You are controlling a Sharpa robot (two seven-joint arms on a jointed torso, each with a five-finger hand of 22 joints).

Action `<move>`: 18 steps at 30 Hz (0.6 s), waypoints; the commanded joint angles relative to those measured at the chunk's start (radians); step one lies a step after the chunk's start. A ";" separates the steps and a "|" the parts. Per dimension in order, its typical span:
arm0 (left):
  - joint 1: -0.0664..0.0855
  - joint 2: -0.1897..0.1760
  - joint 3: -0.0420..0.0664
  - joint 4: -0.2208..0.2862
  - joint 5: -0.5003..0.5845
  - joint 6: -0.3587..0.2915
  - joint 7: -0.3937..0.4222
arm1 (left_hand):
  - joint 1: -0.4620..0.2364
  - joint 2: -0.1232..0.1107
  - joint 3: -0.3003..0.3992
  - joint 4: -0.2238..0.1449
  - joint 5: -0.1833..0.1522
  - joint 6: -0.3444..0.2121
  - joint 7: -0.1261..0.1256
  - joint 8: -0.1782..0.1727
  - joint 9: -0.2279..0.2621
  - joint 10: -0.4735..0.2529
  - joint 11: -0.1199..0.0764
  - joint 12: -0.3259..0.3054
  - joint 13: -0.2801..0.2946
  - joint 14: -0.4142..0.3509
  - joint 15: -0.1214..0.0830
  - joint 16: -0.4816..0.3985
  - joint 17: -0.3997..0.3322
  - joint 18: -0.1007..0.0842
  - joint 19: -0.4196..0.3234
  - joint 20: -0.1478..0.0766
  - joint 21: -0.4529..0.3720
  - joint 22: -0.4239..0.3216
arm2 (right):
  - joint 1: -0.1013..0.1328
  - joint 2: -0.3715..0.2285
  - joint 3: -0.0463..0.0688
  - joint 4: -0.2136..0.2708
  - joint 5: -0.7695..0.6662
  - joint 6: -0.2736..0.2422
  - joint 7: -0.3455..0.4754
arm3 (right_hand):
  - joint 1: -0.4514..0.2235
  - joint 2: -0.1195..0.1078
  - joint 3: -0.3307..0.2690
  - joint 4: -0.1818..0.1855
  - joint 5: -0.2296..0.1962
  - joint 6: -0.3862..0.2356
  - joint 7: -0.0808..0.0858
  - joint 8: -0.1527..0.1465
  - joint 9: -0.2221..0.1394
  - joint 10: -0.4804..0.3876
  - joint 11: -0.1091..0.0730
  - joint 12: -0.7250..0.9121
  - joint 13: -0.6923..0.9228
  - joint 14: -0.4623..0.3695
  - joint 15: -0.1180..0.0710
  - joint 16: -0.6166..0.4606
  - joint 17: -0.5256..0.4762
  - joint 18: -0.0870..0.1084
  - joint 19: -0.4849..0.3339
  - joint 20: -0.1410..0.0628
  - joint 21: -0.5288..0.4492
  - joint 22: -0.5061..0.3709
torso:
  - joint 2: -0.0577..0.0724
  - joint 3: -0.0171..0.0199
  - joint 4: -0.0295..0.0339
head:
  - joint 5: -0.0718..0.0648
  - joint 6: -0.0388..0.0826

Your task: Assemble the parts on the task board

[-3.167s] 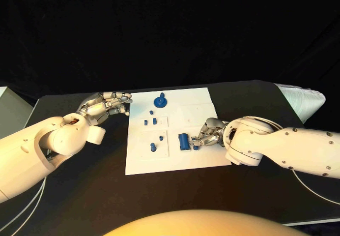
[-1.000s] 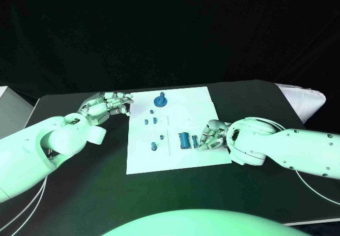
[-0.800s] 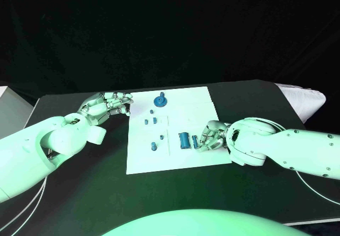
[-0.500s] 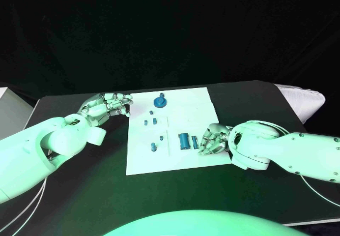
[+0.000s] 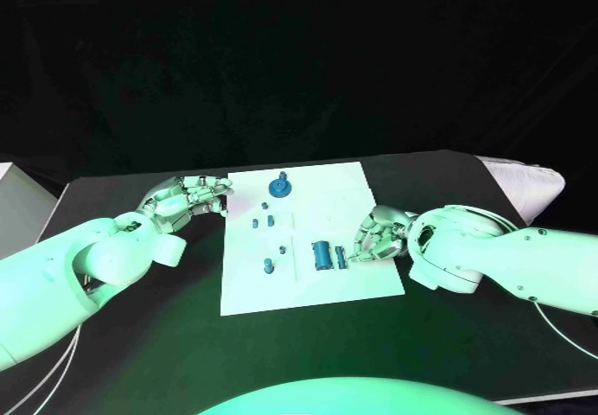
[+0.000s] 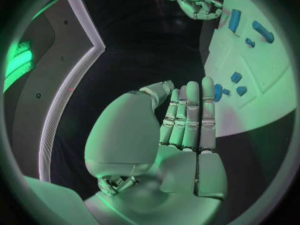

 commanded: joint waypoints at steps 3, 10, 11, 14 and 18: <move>-0.004 0.014 0.000 -0.011 0.006 -0.018 0.040 | -0.022 -0.009 -0.011 0.015 0.000 -0.009 0.004 0.003 -0.003 -0.006 0.002 0.005 -0.002 -0.006 0.008 -0.008 -0.002 0.010 -0.006 -0.001 -0.002 -0.001 | 0.004 0.020 0.001 -0.077 0.188 -0.149 0.297 | 0.040 0.030 0.021 -0.003 0.036 -0.039 0.014 -0.020 -0.011 0.007 0.019 -0.098 0.156 0.077 0.013 -0.048 0.161 0.025 0.028 0.006 -0.172 0.174 | -0.018 -0.0079 -0.0038 | 0.006 0.025; -0.006 0.050 -0.001 -0.044 0.015 -0.102 0.125 | -0.024 -0.023 -0.010 0.042 -0.002 -0.020 -0.001 0.008 -0.006 0.016 0.002 0.003 -0.015 -0.096 0.026 -0.170 -0.071 0.008 -0.073 0.025 -0.134 -0.077 | 0.002 0.110 0.003 -0.266 0.501 -0.236 0.614 | 0.108 0.014 0.118 -0.003 0.050 -0.123 0.060 -0.058 -0.038 -0.303 0.059 -0.695 -0.214 -0.077 0.048 -0.426 -0.264 0.138 -0.172 0.041 -1.037 -0.143 | -0.041 -0.0132 -0.0098 | 0.024 0.072; -0.006 0.058 -0.001 -0.052 0.016 -0.118 0.142 | -0.022 -0.027 -0.003 0.047 -0.002 -0.021 -0.002 0.011 -0.005 0.021 0.006 -0.019 -0.029 -0.106 0.034 -0.230 -0.096 0.007 -0.086 0.035 -0.172 -0.102 | 0.001 0.127 0.005 -0.300 0.546 -0.242 0.652 | 0.110 0.011 0.133 -0.003 0.050 -0.131 0.066 -0.067 -0.048 -0.346 0.065 -0.789 -0.281 -0.102 0.053 -0.488 -0.318 0.144 -0.189 0.046 -1.101 -0.179 | -0.045 -0.0133 -0.0107 | 0.027 0.080; -0.006 0.086 -0.001 -0.082 0.018 -0.165 0.191 | -0.020 -0.038 0.022 0.062 -0.003 -0.037 -0.021 0.009 -0.004 0.048 0.020 -0.101 -0.078 -0.117 0.057 -0.405 -0.158 0.007 -0.118 0.065 -0.287 -0.180 | -0.006 0.178 0.016 -0.401 0.666 -0.243 0.746 | 0.131 -0.005 0.233 -0.003 0.039 -0.160 0.108 -0.118 -0.107 -0.406 0.097 -1.020 -0.516 -0.281 0.094 -0.844 -0.570 0.142 -0.277 0.080 -1.236 -0.302 | -0.054 -0.0132 -0.0113 | 0.030 0.085; -0.006 0.121 -0.001 -0.122 0.020 -0.202 0.231 | -0.019 -0.043 0.030 0.069 -0.005 -0.075 -0.044 -0.023 -0.025 0.060 0.047 -0.237 -0.117 -0.130 0.090 -0.605 -0.201 0.012 -0.127 0.102 -0.437 -0.299 | -0.016 0.223 0.029 -0.492 0.753 -0.232 0.814 | 0.180 -0.011 0.334 -0.051 -0.064 -0.163 0.129 -0.158 -0.160 -0.429 0.142 -1.205 -0.754 -0.400 0.142 -1.080 -0.687 0.127 -0.404 0.118 -1.317 -0.390 | -0.066 -0.0126 -0.0081 | 0.036 0.113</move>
